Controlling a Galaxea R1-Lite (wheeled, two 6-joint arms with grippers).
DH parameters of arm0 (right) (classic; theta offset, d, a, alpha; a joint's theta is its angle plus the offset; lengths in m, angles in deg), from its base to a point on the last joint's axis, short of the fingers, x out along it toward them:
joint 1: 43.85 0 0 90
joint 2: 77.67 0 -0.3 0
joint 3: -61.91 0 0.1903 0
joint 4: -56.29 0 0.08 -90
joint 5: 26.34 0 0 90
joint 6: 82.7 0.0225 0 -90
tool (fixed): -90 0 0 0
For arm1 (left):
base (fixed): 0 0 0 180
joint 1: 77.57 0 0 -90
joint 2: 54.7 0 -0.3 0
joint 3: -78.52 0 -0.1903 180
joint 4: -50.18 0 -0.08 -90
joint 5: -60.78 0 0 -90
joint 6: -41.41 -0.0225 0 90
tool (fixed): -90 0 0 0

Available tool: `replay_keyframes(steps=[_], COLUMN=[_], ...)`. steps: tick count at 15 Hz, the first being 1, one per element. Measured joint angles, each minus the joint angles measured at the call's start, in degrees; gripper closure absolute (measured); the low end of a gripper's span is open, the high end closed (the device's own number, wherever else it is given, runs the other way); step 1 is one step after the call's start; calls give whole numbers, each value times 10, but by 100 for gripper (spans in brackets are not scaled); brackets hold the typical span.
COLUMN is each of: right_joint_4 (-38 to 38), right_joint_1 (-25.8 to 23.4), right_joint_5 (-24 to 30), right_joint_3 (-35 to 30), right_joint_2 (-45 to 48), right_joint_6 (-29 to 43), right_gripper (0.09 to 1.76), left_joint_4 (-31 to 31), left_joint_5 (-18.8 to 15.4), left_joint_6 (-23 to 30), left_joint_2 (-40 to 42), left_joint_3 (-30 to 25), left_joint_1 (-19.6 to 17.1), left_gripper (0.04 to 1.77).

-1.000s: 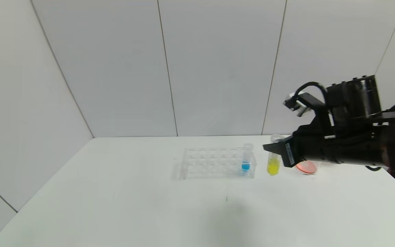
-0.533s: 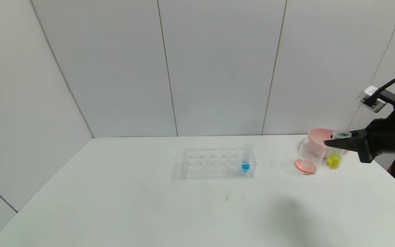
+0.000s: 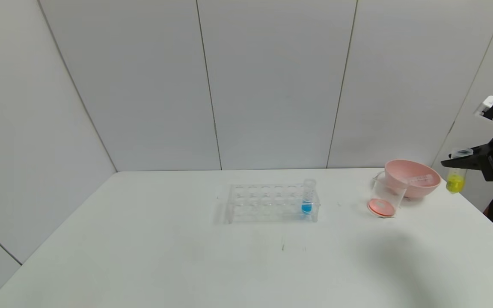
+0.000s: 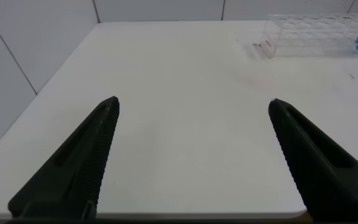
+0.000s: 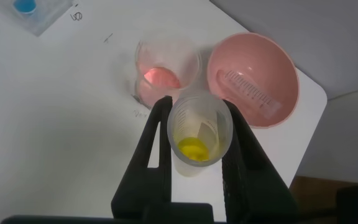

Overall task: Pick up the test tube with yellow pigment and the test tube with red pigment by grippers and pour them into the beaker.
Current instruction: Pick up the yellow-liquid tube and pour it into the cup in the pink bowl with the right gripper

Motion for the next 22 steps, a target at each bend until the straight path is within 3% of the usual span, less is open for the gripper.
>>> replay_keyframes(steps=[7, 15, 17, 19, 22], right_joint_4=[-30, -49, -110, -193, -202], right_joint_1=[17, 23, 23, 25, 56], right_joint_5=[-5, -7, -11, -46, -117], right_joint_3=[139, 180, 216, 276, 307], right_joint_2=[-128, -165, -172, -185, -201], right_joint_6=[0, -11, -44, -87, -143], right_gripper=[133, 133, 133, 133, 133], left_joint_4=[0, 0, 0, 0, 0], left_joint_5=[0, 0, 0, 0, 0], left_joint_6=[0, 0, 0, 0, 0], left_joint_2=[0, 0, 0, 0, 0], left_joint_3=[0, 0, 0, 0, 0], left_joint_1=[0, 0, 0, 0, 0], left_gripper=[9, 9, 9, 9, 9])
